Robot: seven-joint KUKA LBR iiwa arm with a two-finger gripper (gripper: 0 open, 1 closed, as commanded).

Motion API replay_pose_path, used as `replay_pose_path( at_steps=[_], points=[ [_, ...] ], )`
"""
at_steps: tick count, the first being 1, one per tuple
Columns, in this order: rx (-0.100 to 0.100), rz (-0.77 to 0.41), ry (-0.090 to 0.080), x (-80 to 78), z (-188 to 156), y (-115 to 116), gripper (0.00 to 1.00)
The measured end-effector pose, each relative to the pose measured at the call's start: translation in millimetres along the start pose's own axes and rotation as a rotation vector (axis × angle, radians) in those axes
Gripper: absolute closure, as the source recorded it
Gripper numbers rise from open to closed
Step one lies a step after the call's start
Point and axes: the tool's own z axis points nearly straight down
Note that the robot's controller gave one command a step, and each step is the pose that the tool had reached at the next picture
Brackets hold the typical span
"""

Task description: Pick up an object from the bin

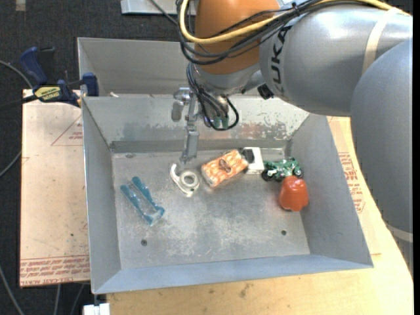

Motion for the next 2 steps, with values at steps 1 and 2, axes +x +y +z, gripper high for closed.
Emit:
replay_pose_path(
  at_steps=[1, 2],
  points=[
    [-0.001, 0.003, -0.008, -1.3, -5.7, -0.7, 0.0],
    [-0.001, -0.067, -0.012, 14.6, 39.3, -12.7, 0.0]
  ],
)
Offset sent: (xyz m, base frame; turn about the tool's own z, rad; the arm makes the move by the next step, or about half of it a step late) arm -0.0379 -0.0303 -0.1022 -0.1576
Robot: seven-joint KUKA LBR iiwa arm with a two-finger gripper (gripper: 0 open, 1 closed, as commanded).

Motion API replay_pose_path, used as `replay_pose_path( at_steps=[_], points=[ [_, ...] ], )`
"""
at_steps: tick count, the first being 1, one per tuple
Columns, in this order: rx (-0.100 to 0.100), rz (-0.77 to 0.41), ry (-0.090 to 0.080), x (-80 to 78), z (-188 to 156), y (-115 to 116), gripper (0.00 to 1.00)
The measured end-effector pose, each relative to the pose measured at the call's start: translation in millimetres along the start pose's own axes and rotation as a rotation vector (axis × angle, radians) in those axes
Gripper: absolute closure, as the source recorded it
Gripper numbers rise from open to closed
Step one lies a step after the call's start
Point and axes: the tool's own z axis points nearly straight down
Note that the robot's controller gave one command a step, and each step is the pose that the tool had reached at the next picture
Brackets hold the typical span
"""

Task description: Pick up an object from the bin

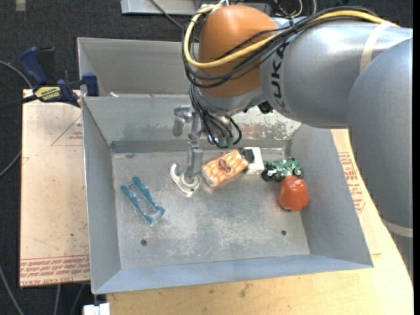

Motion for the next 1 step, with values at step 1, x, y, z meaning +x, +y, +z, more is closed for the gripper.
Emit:
replay_pose_path(
  at_steps=[1],
  points=[
    [0.0, -0.069, 0.005, 5.5, 37.7, -63.1, 0.0]
  ],
)
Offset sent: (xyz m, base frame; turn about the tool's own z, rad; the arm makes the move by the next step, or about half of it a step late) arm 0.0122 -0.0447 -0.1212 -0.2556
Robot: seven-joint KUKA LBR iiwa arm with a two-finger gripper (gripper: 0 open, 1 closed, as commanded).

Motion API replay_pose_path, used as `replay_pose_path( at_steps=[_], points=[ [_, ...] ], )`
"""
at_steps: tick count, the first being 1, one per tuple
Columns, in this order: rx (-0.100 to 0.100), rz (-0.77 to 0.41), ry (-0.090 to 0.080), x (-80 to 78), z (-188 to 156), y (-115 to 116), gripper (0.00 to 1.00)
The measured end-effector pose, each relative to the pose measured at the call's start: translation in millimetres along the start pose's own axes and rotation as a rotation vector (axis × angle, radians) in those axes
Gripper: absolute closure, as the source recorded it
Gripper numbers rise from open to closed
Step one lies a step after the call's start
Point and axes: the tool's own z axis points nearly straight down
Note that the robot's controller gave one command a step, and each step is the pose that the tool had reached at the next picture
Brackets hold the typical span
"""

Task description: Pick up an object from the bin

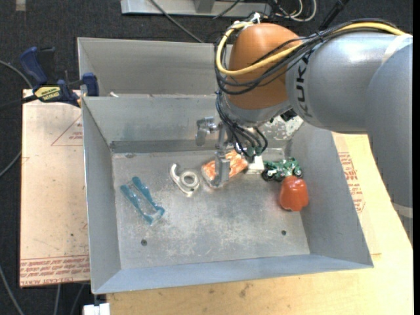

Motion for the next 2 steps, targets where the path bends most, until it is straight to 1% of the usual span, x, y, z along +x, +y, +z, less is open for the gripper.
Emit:
replay_pose_path(
  at_steps=[1, 2],
  points=[
    [0.004, -0.154, -0.007, -12.5, 60.1, 4.2, 0.0],
    [-0.002, -0.381, 0.0, 11.9, 82.7, -40.1, 0.0]
  ],
)
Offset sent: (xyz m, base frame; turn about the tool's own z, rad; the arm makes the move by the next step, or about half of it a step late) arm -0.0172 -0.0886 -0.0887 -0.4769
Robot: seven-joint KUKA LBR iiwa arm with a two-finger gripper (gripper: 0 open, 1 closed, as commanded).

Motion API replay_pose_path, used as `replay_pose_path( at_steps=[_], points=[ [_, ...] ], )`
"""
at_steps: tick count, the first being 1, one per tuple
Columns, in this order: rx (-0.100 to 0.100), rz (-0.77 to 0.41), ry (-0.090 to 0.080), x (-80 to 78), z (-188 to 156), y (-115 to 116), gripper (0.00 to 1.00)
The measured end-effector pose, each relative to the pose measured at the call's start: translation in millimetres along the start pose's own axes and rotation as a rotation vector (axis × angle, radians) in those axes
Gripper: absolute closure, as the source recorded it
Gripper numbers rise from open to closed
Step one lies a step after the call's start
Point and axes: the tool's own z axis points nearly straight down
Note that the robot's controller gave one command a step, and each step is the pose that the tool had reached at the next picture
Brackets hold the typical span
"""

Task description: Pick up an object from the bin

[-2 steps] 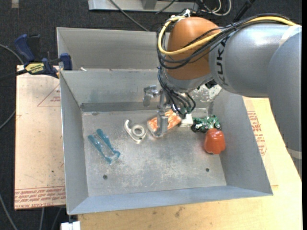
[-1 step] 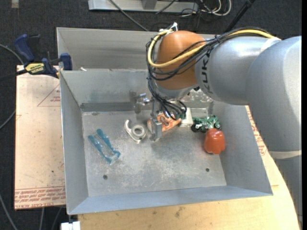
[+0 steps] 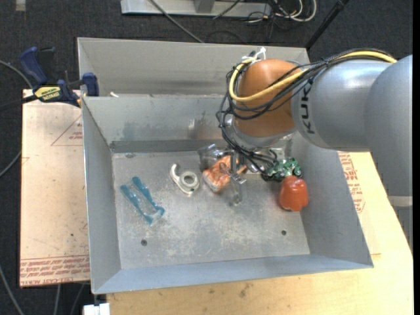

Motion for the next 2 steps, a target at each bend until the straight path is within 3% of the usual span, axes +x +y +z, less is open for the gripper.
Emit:
replay_pose_path(
  at_steps=[1, 2],
  points=[
    [0.002, 0.085, -0.003, 12.6, -28.8, -17.3, 1.0],
    [0.002, 0.086, -0.003, 12.6, -28.8, -17.3, 1.0]
  ],
)
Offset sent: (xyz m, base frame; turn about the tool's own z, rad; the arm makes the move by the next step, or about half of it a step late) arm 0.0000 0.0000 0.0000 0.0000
